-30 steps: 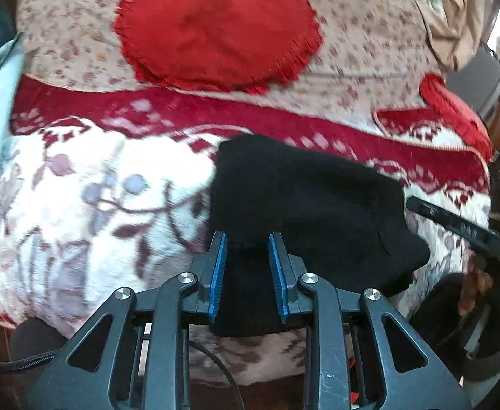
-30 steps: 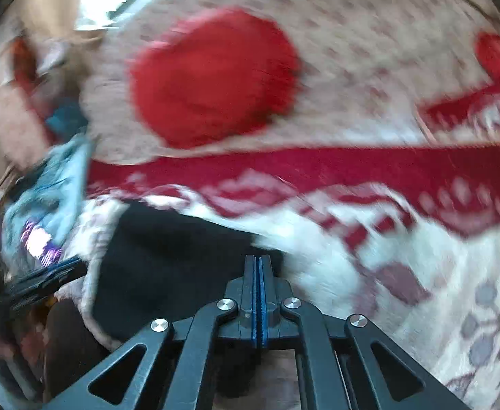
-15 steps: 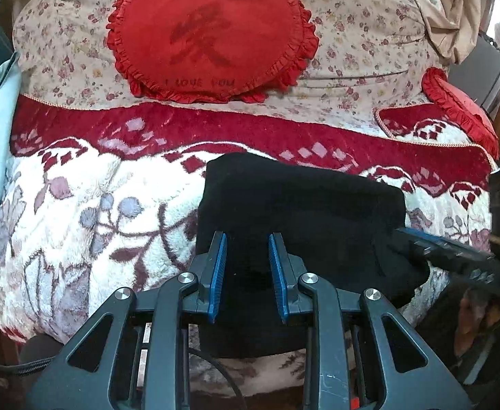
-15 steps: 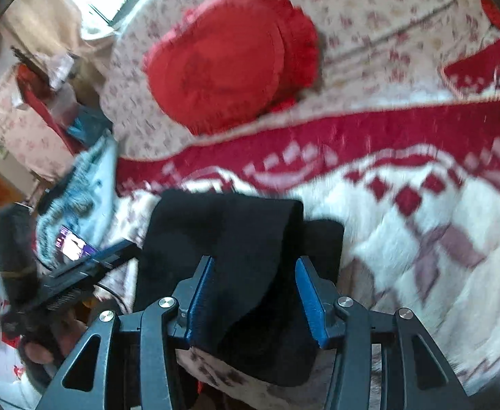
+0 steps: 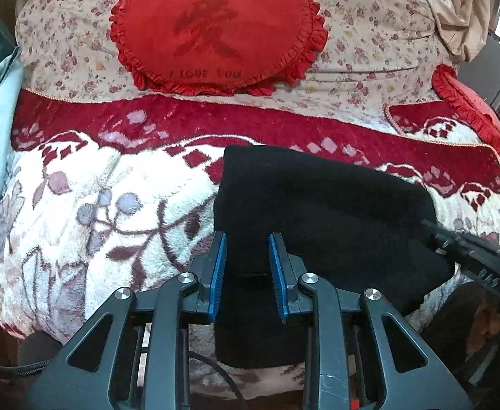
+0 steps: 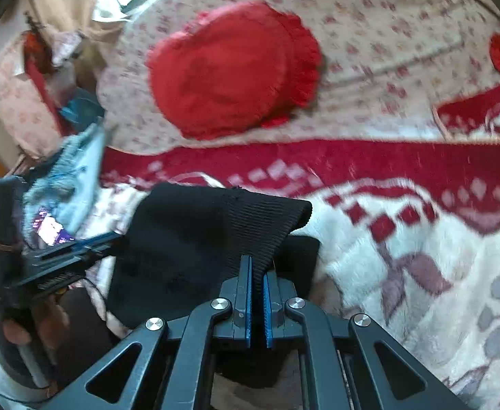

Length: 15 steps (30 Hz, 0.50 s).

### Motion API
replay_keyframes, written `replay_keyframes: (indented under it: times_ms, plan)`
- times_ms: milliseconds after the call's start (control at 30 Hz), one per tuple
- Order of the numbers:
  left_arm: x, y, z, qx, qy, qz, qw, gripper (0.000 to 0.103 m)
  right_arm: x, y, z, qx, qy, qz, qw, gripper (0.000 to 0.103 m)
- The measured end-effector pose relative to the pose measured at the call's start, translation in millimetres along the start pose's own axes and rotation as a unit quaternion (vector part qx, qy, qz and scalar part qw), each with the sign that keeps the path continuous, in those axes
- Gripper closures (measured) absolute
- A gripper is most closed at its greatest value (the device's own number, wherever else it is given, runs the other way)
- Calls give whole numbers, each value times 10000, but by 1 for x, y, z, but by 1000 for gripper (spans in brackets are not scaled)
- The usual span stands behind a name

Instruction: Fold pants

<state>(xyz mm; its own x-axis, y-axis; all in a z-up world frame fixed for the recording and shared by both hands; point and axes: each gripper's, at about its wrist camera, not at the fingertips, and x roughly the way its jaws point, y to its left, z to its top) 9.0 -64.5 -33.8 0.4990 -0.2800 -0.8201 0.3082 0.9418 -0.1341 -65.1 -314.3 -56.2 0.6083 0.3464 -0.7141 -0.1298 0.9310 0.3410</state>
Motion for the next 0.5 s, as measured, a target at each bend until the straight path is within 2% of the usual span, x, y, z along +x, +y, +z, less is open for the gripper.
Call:
replay_keyframes:
  times_ms: [67,133,167,233,367,433,500]
  plan:
    - [1,-1,1,7,12,36,10000,80,11,-4,-4,20,121,-44,9999,98]
    - [1,-1,2,-5,0,40,10000,80,6,-9,0,165,32,-96,9998,95]
    - [0,0,4,-2,-32,89,10000,80,1,-11,2,200,-30,-204,9996,87]
    - [1,0,8,43,-91,210,9997,80,-14,-10,8,199,-283,-480,9982,85]
    - [7,4,18,13,-105,256,9996,80,-31,5,18,106,-650,-29,9978,85]
    - [14,4,22,52,-92,312,9995,80,-17,17,22,-128,-498,78,9986,85]
    - [26,4,24,64,4,382,9993,76,7,20,23,-196,-231,-93,9995,85]
